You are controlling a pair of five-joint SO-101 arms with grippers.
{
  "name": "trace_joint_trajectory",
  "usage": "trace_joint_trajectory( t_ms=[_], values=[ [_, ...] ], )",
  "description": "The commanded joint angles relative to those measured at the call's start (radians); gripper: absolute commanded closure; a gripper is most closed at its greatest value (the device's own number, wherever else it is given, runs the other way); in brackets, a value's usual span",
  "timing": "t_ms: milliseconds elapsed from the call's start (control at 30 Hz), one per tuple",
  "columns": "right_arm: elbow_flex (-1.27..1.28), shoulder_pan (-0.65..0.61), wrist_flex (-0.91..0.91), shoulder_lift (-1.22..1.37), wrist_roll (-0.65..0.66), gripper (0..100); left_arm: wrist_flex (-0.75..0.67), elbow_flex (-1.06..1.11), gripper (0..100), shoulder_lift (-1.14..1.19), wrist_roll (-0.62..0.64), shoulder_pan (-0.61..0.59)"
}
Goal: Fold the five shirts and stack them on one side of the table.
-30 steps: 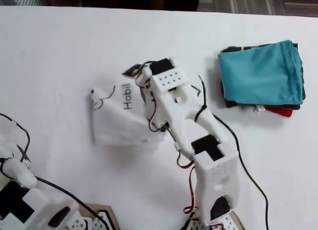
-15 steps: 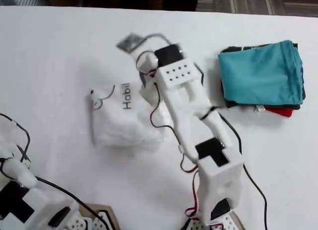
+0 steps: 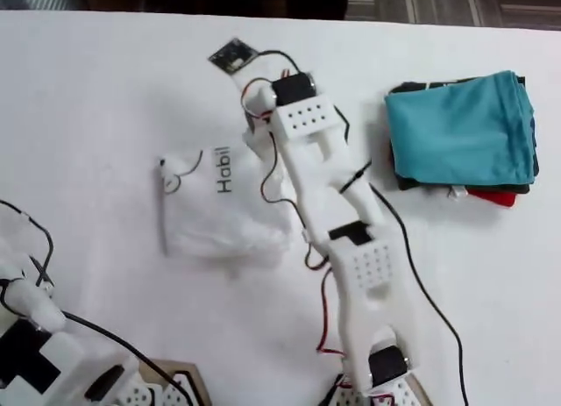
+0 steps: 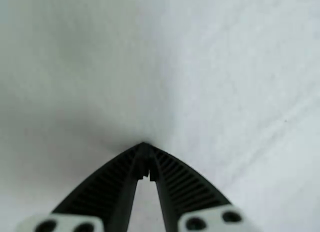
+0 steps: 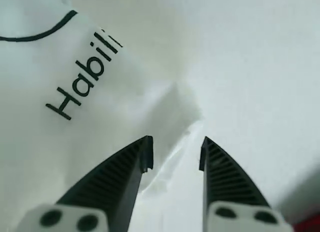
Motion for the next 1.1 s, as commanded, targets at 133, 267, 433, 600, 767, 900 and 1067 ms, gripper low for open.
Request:
trace_joint_trajectory(
  t_ms=[133,267,433,600,767,900,1067],
  values=[
    [-0.219,0.021,0.021,0.139,-0.002,83.6,-0.037,0.002,97,-0.002,0.008,-0.011],
    [-0.230,0.030,0.021,0.196,-0.002,83.6,-0.037,0.002,97,-0.002,0.008,-0.011],
    [-0.232,0.033,0.021,0.205,0.003,85.9,-0.037,0.002,97,-0.002,0.008,-0.011],
    [-0.232,0.035,0.021,0.203,0.005,96.7,-0.037,0.002,97,-0.002,0.008,-0.011],
    [-0.262,0.035,0.021,0.185,0.006,97.8,-0.037,0.002,97,-0.002,0.008,-0.011],
    [-0.351,0.033,0.019,0.145,0.057,97.8,-0.037,0.002,97,-0.002,0.008,-0.011],
    [-0.430,0.035,0.013,0.140,0.164,97.8,-0.037,0.002,97,-0.002,0.008,-0.011]
  ],
)
